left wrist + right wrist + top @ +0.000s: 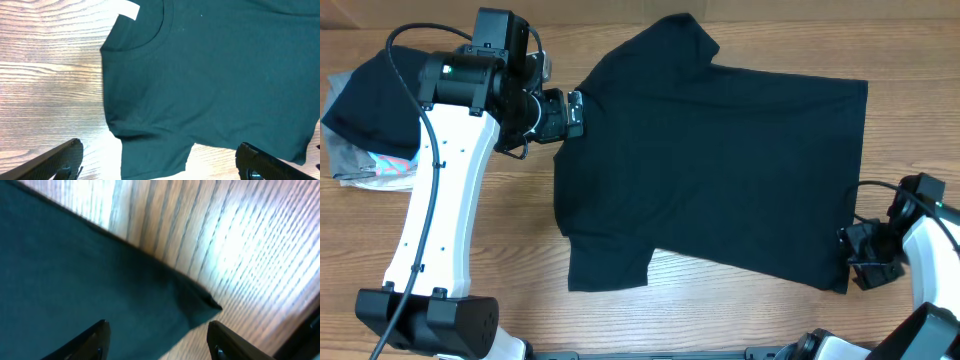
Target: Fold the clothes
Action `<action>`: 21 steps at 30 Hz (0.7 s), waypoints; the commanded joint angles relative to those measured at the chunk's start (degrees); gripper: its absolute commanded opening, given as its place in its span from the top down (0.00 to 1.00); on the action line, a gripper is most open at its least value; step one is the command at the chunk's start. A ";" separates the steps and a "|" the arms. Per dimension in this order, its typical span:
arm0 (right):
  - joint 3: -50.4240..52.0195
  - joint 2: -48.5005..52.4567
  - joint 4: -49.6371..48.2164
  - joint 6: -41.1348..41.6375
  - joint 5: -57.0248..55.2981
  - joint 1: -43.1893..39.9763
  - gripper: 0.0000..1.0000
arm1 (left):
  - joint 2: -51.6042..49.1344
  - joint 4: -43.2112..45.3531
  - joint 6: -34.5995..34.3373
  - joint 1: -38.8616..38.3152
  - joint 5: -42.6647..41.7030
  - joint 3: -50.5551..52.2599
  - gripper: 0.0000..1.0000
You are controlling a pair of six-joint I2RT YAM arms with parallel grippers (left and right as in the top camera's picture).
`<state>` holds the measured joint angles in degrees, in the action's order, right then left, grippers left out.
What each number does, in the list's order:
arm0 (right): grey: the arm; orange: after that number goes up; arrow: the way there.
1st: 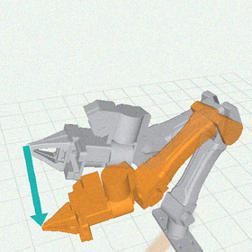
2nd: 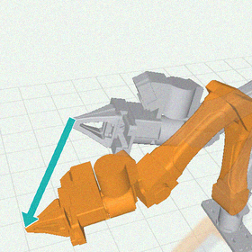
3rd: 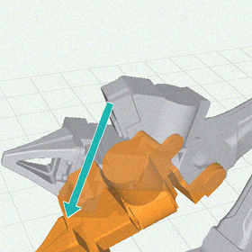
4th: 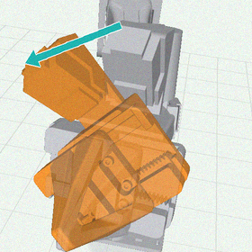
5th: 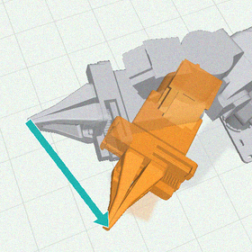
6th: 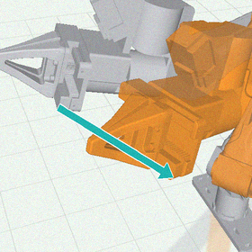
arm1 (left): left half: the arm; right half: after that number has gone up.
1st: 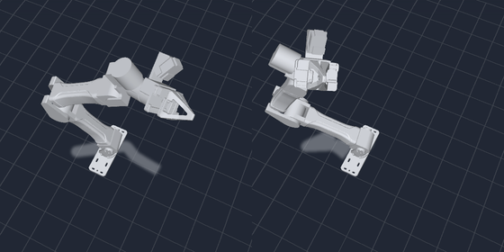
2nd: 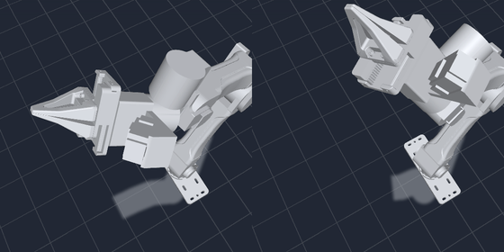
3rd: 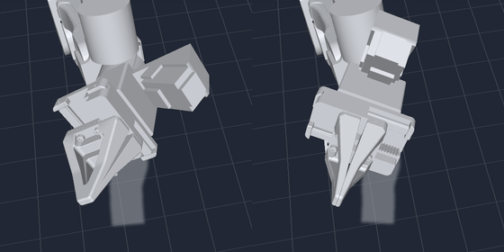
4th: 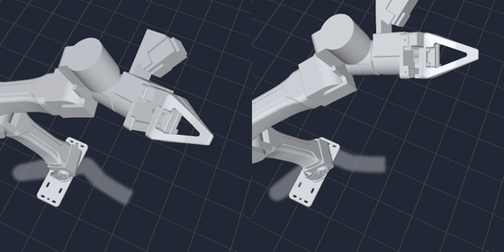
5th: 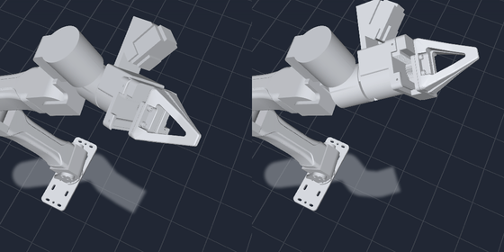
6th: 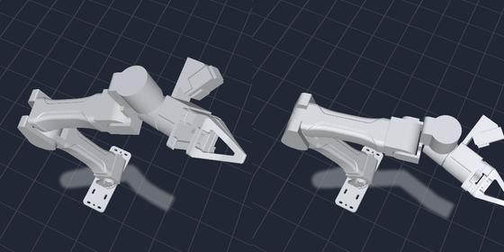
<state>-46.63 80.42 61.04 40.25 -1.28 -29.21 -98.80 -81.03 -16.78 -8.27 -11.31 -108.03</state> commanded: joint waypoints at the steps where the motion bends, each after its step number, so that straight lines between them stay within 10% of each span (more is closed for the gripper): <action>1: 4.04 0.09 -3.04 0.70 -1.95 -0.24 0.34 | -0.55 0.07 -0.13 0.00 -0.31 0.02 0.00; 21: 11.87 0.11 -10.01 0.50 -0.94 -2.05 0.27 | -0.52 0.07 -0.13 0.00 -0.31 0.02 0.00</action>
<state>-35.79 80.53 51.64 40.49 -1.89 -31.09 -98.80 -81.01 -16.78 -8.27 -11.31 -108.03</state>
